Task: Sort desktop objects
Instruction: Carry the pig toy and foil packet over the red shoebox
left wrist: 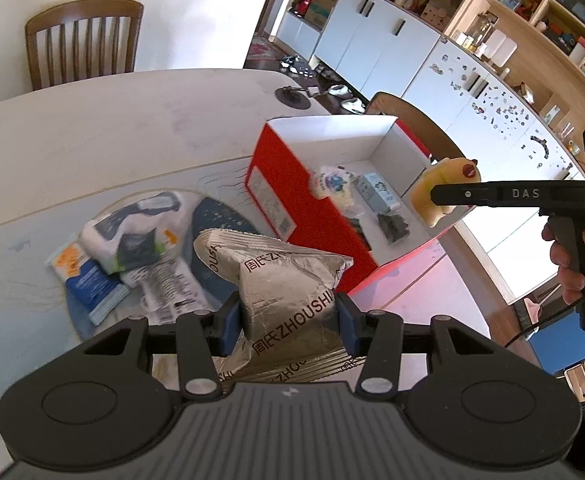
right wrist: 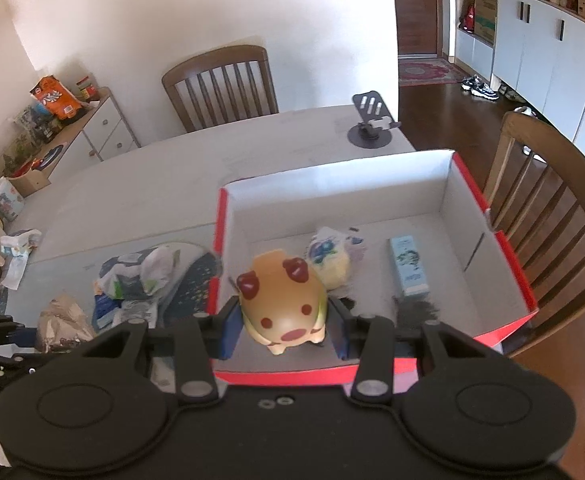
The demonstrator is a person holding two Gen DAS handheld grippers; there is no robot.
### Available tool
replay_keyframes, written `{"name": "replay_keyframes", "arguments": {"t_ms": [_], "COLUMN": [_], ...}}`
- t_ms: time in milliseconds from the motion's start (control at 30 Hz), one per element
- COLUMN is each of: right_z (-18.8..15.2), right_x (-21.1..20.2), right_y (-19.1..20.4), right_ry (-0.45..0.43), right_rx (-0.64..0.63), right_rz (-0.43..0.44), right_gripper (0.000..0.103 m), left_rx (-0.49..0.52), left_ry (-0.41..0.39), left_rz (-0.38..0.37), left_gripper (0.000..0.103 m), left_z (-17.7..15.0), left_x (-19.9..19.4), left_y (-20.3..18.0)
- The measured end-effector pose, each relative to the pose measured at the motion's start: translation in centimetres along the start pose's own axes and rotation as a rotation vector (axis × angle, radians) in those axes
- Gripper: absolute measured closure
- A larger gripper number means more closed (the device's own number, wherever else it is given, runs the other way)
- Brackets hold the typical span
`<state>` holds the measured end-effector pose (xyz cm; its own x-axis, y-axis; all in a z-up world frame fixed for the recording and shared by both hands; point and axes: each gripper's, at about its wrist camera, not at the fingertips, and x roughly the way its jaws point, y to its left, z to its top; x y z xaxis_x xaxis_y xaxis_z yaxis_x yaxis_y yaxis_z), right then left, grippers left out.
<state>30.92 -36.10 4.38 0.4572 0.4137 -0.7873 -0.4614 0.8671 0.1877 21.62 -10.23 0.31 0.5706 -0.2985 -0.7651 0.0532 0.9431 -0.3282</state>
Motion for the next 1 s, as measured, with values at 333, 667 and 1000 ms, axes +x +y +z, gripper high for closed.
{"name": "replay_keyframes", "arguments": {"t_ms": [333,667,1000], "right_z": [0.9,1.8,2.7], "right_x": [0.7,1.9,2.8], "right_y": [-3.4,-6.0,-8.1], "right_ry": [0.005,0.017,0.020], "right_rx": [0.020,0.024,0.026], "right_rz": [-0.024,-0.040,-0.057], "right_gripper": [0.061,0.061,0.061], "left_rx": [0.053,0.096,0.159], "left_ry": [0.000,-0.014,0.021], "left_rz": [-0.025,-0.048,-0.042], "left_gripper": [0.056,0.056,0.056], "left_z": [2.7,5.8,8.2], "left_x": [2.0,4.5,8.5], "left_y": [-3.5,-6.4,-9.5]}}
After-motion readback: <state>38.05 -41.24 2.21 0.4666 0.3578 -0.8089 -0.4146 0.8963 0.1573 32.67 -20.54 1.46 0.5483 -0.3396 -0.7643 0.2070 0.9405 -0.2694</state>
